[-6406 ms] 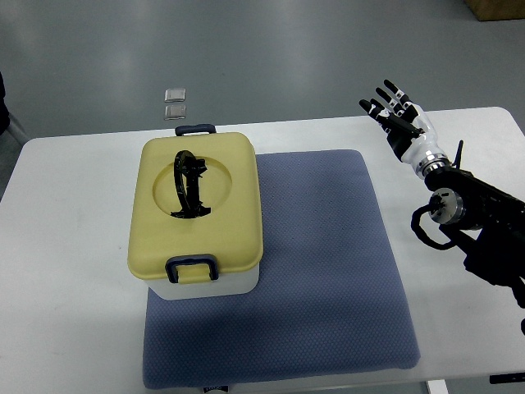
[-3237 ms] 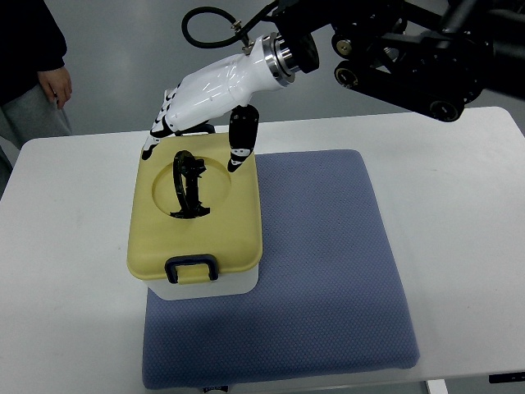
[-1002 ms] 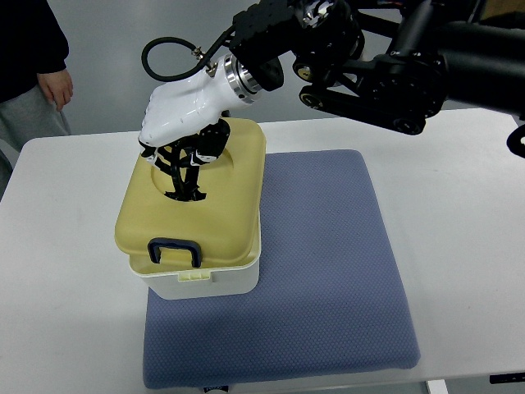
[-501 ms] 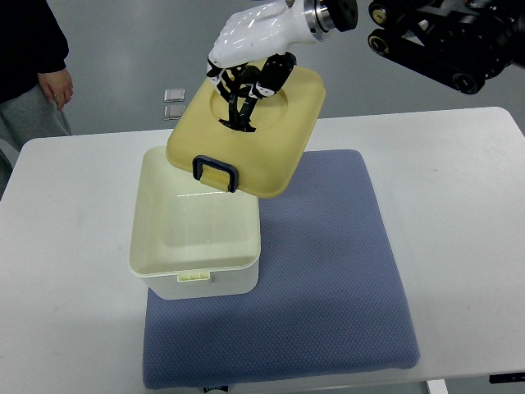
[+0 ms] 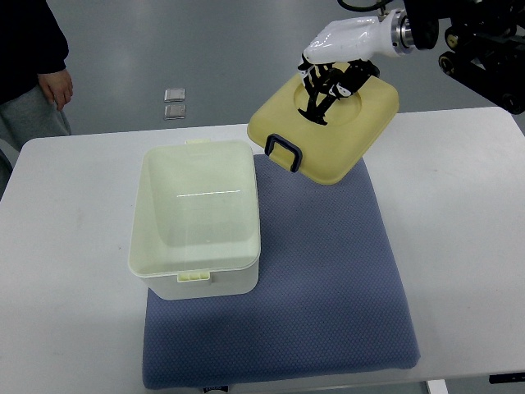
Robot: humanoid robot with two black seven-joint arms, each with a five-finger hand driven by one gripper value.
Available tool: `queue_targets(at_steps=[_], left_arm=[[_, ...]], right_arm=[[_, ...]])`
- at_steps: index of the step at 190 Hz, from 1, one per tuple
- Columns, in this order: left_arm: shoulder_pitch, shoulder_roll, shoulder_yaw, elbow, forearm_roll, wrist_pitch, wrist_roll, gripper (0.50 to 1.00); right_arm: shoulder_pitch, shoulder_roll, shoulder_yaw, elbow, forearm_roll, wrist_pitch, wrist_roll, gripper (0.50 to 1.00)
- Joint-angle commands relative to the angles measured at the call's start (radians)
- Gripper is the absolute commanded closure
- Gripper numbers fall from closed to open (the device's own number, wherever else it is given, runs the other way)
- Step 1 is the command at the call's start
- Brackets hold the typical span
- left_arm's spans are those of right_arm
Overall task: Open white storage box with right hand
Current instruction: 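Lift the yellow lid off the box with the right hand, then lower the lid onto the mat beside the box and release it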
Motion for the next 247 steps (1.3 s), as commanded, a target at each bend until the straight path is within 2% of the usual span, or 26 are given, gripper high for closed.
queue_targets(at_steps=[1, 173, 247], left_arm=[[0.000, 0.000, 0.000, 0.000, 0.000, 0.000, 0.000, 0.500], [0.000, 0.000, 0.000, 0.000, 0.000, 0.000, 0.000, 0.500], [0.000, 0.000, 0.000, 0.000, 0.000, 0.000, 0.000, 0.500]], right_arm=[[-0.044, -0.010, -0.001, -0.002, -0.001, -0.018, 0.002, 1.000], [-0.239, 0.016, 0.001, -0.004, -0.009, -0.078, -0.001, 1.000], [-0.265, 0.036, 0.002, -0.002, -0.008, -0.081, -0.001, 1.000]])
